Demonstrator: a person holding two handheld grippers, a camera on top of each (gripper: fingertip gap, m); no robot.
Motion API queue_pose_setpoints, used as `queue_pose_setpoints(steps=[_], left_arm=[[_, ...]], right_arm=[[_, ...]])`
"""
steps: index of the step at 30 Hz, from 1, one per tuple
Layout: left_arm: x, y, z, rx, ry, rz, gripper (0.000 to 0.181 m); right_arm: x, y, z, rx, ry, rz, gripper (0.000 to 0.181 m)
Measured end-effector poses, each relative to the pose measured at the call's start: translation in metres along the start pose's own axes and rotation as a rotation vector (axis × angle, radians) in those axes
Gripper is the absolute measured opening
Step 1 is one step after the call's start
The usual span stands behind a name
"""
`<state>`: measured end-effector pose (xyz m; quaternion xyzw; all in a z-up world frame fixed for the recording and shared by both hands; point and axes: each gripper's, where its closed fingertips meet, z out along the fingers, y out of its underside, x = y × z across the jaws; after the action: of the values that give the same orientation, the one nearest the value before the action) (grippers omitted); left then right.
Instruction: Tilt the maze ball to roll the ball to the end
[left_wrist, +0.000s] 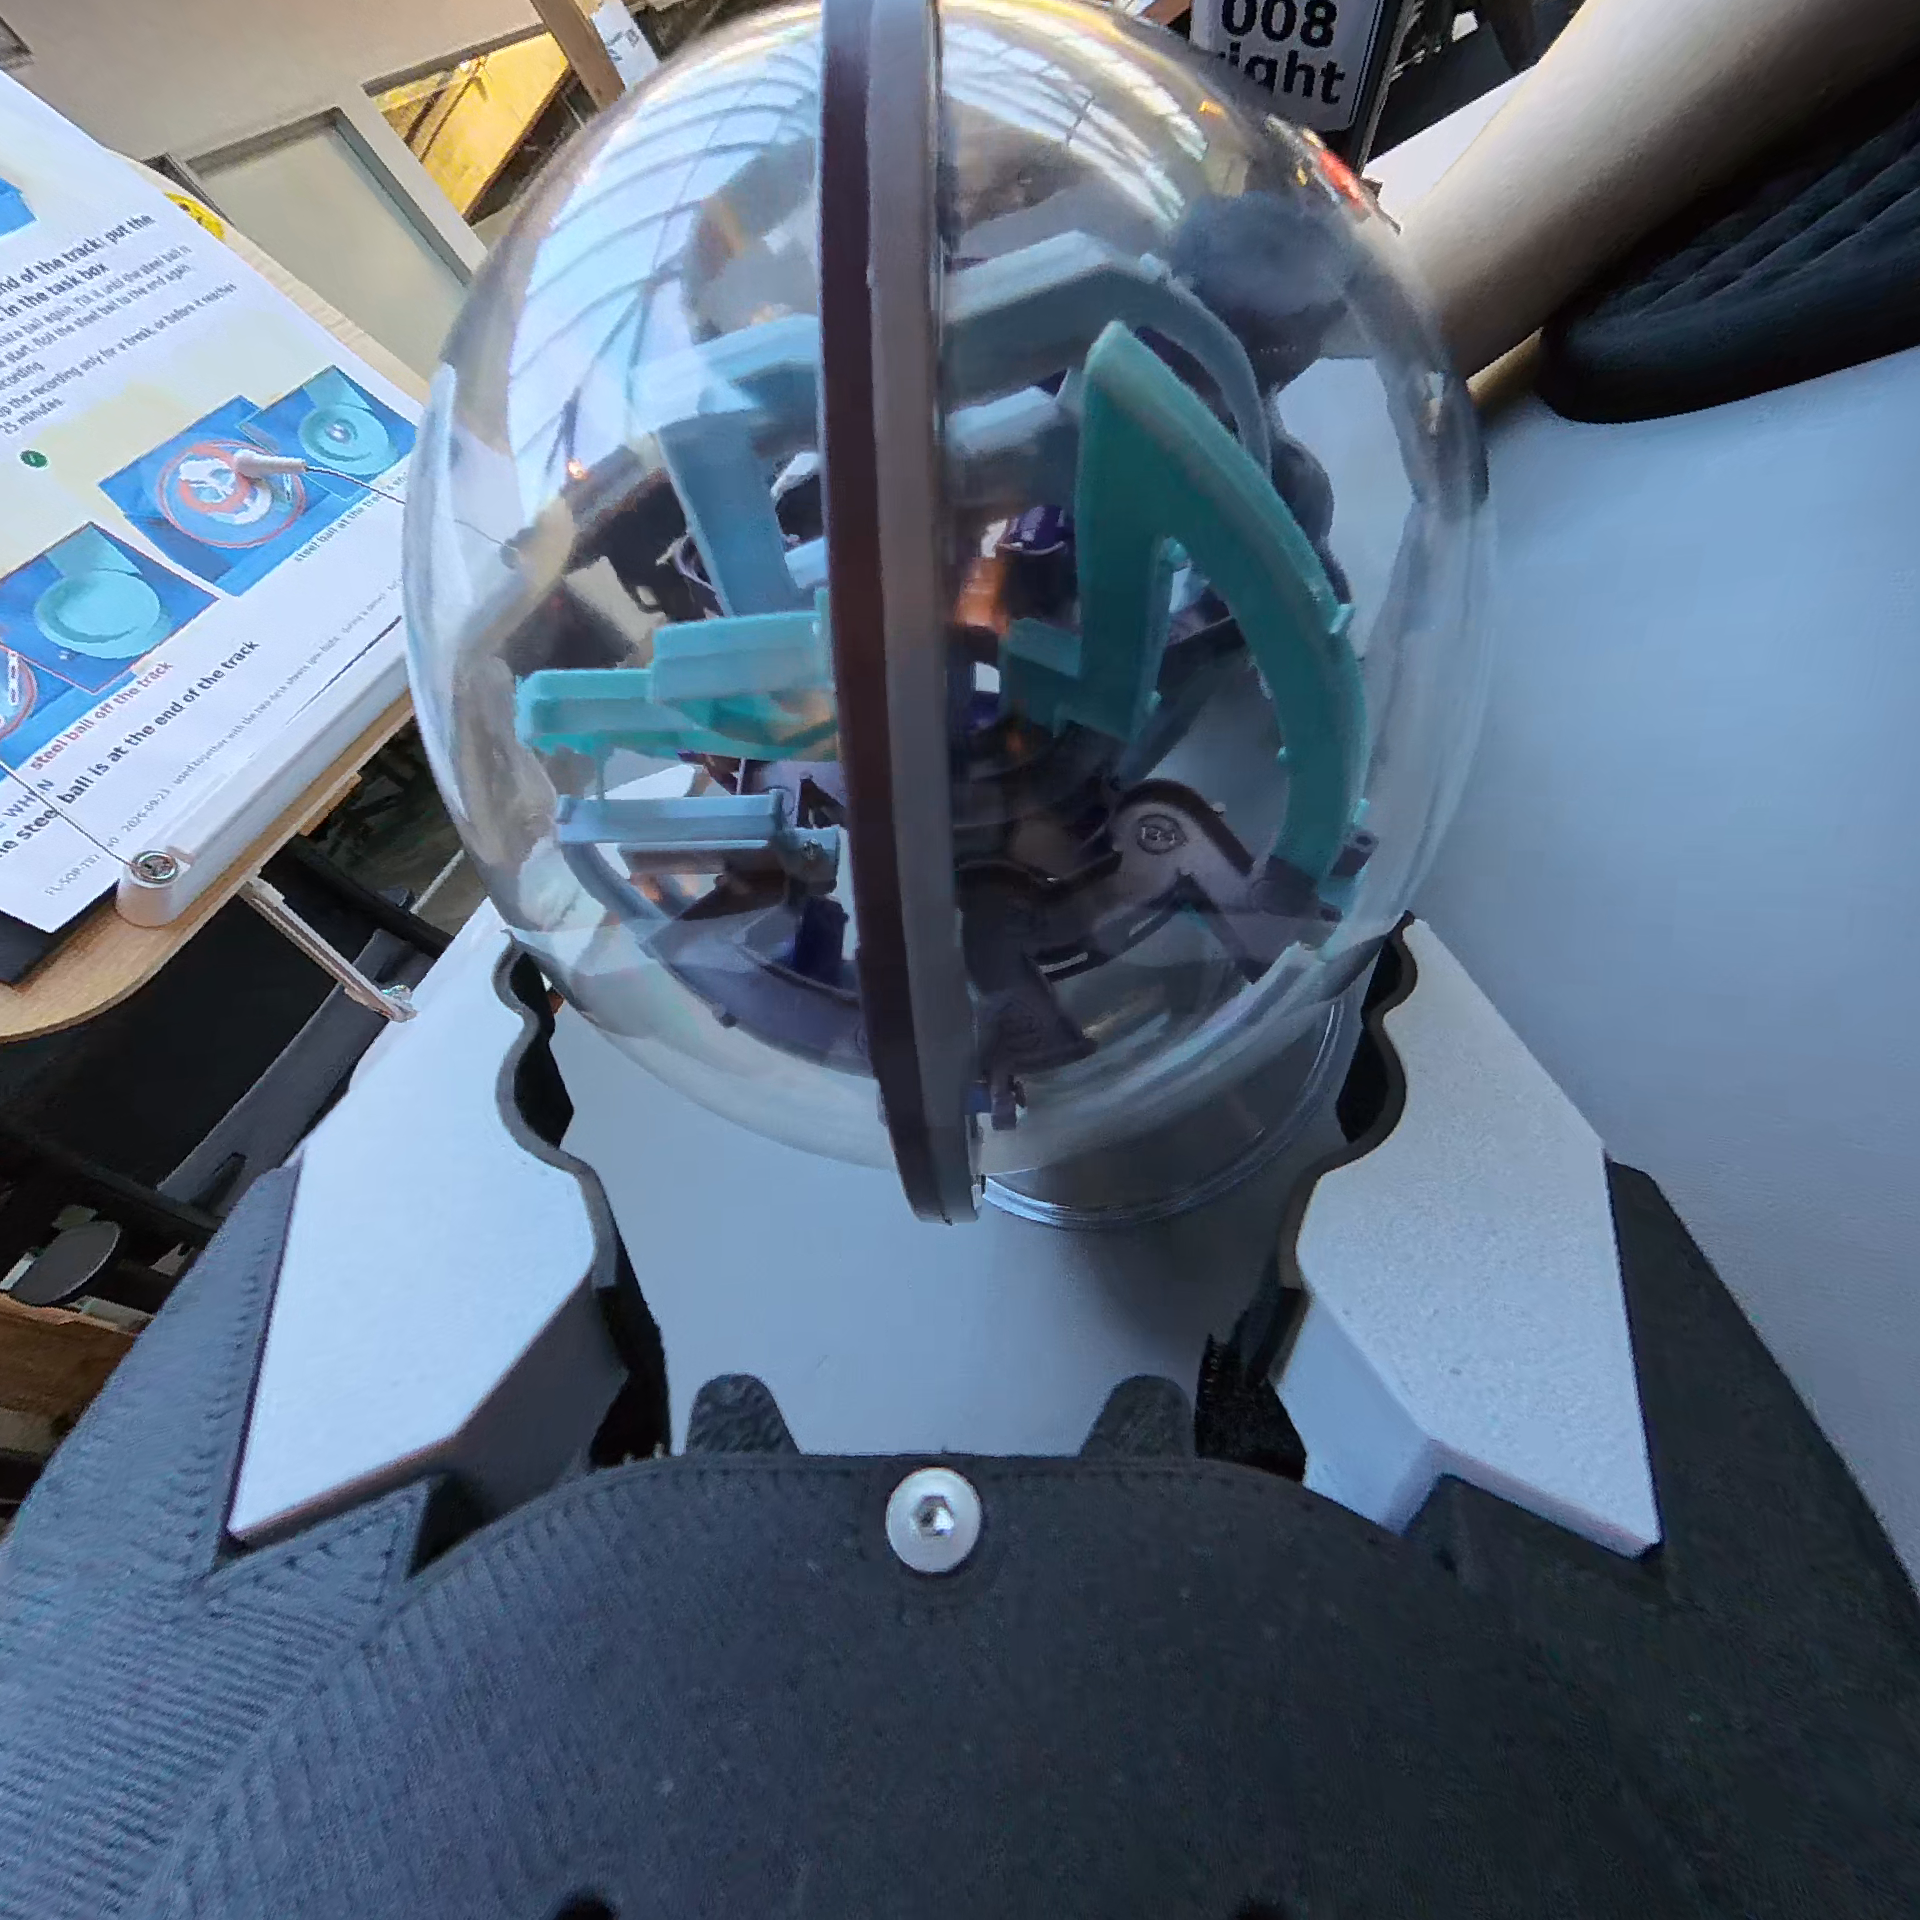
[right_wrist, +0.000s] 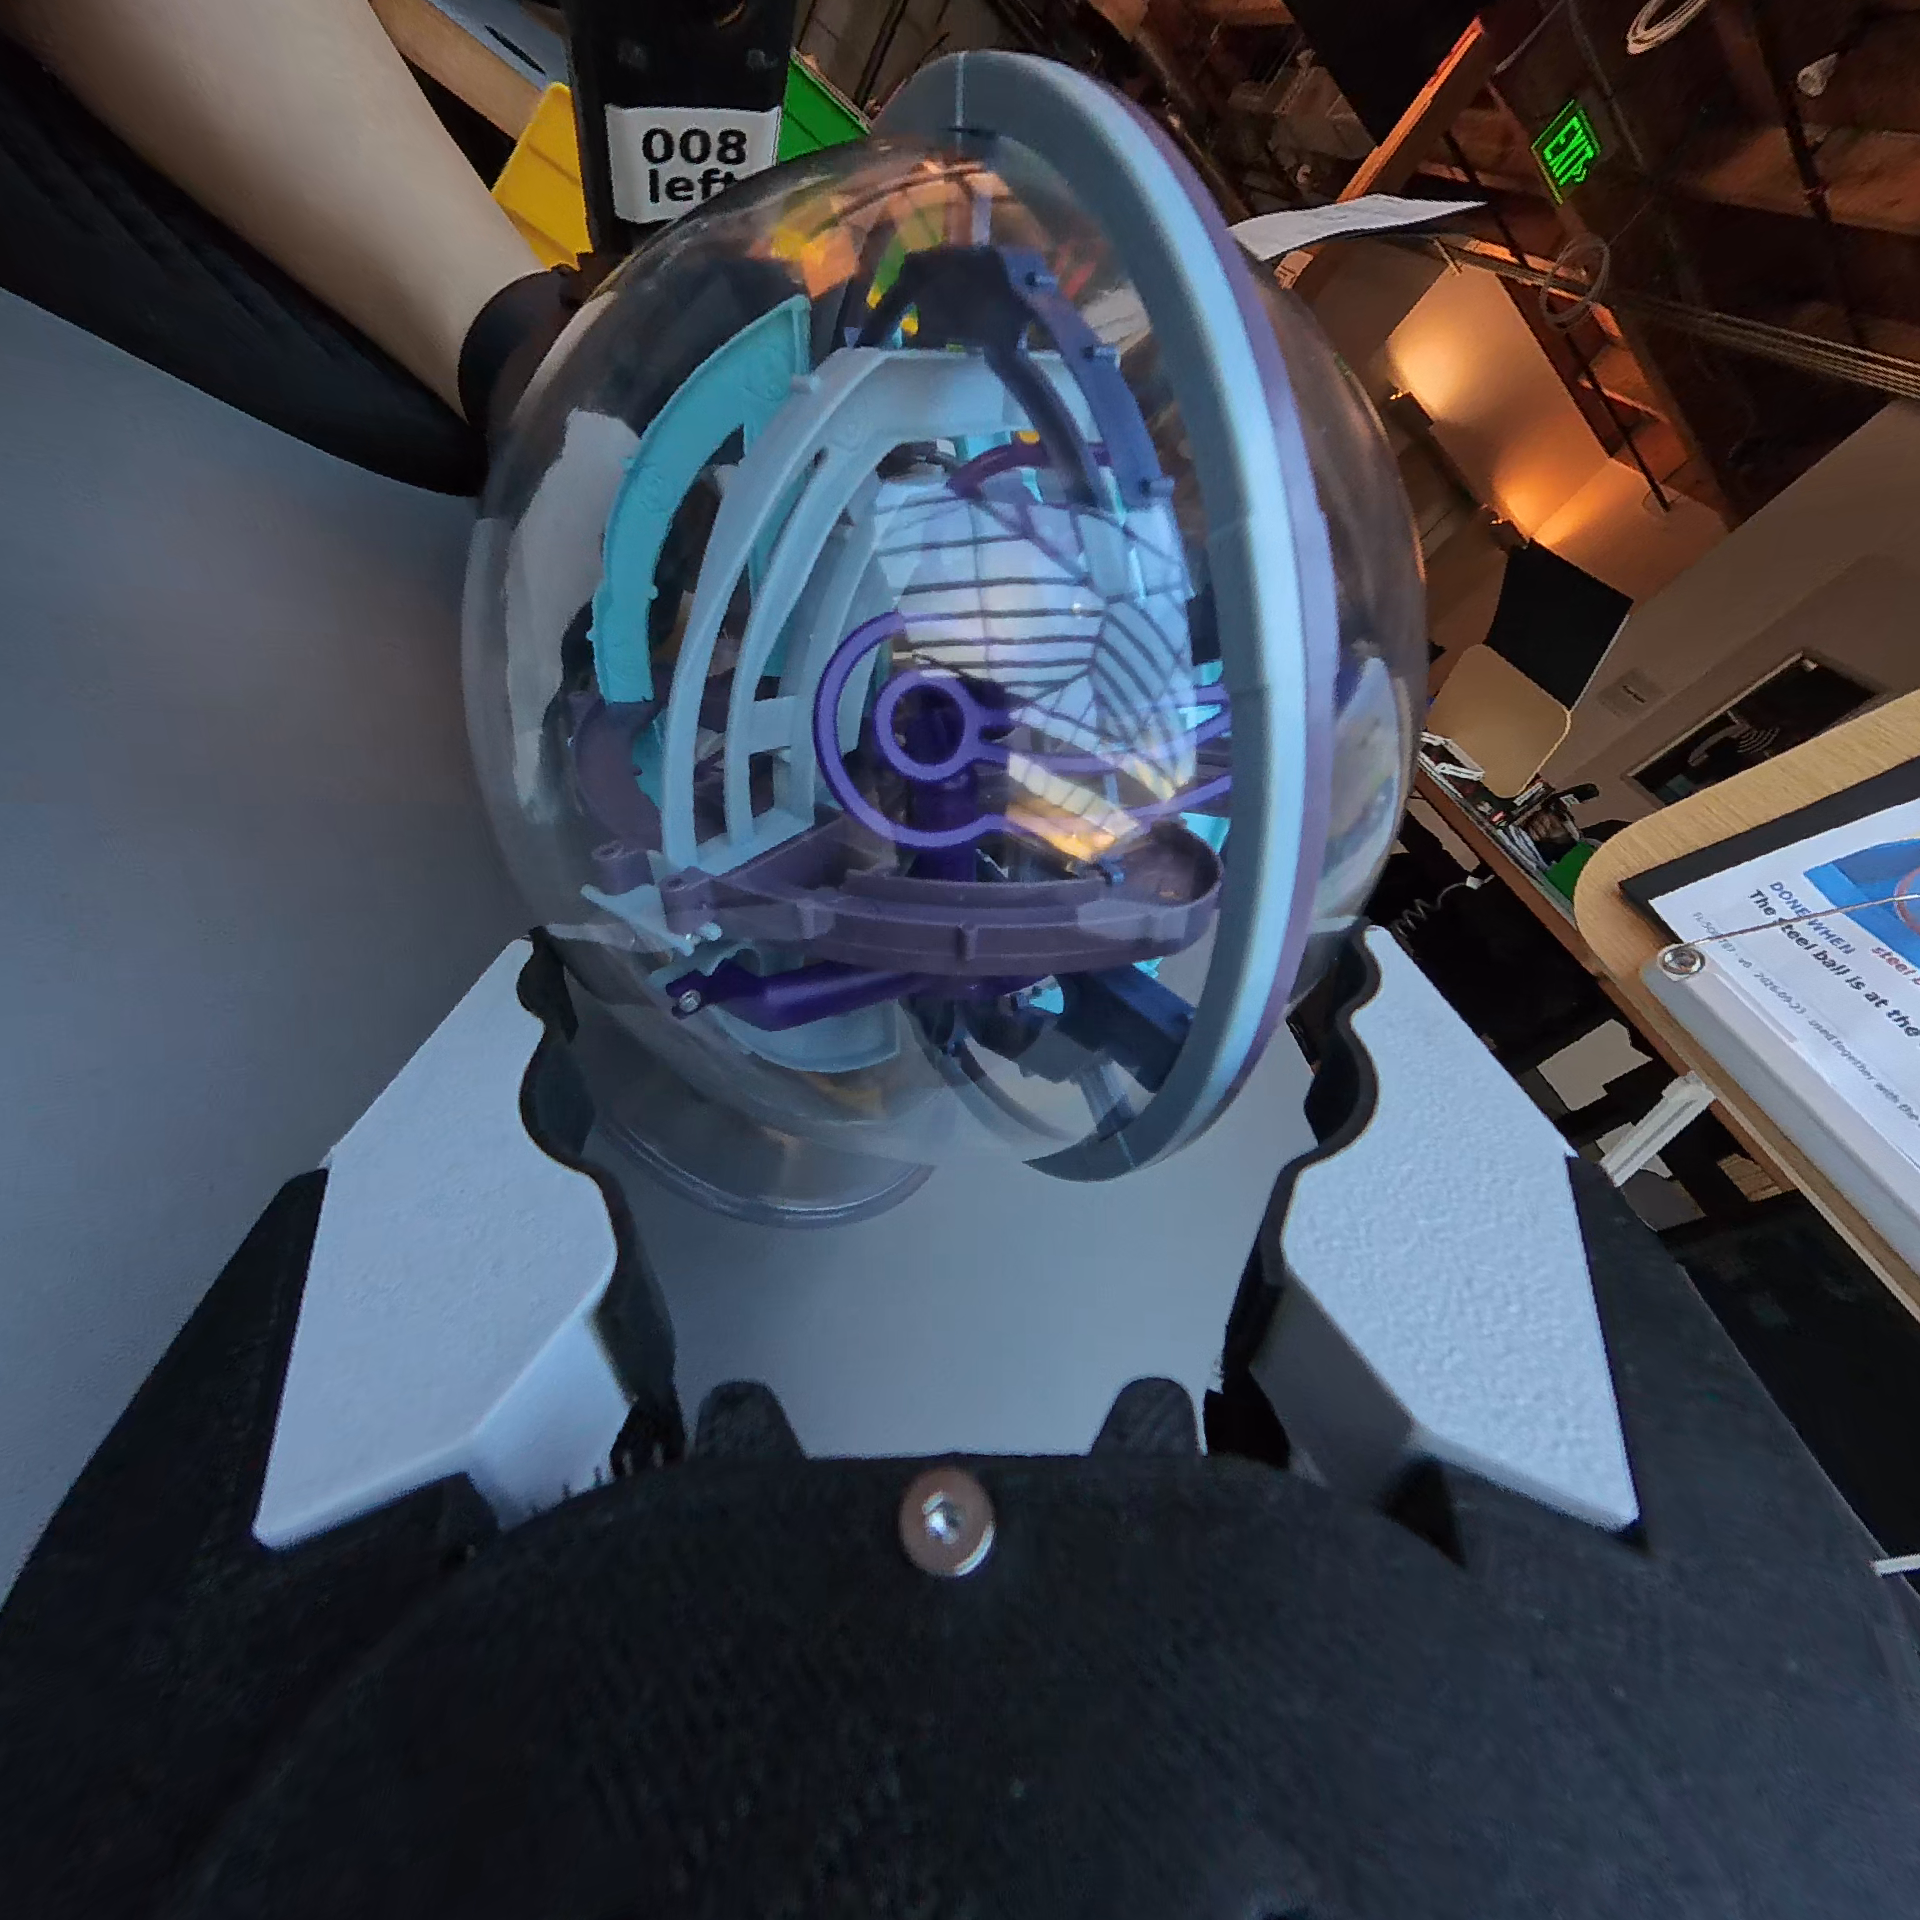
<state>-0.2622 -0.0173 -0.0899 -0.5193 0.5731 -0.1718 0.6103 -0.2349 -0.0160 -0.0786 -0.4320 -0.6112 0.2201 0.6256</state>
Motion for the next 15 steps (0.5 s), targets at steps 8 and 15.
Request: queue_pose_setpoints(steps=[8, 15], left_arm=[[0.0016, -0.0045, -0.0023, 0.000, -0.025, 0.026, 0.153], [0.0031, -0.0015, -0.0081, -0.005, -0.004, -0.020, 0.149]], right_arm=[[-0.0027, -0.0006, 0.0002, -0.002, -0.005, 0.003, 0.142], [-0.0029, -0.0014, -0.0004, -0.003, 0.001, 0.001, 0.141]])
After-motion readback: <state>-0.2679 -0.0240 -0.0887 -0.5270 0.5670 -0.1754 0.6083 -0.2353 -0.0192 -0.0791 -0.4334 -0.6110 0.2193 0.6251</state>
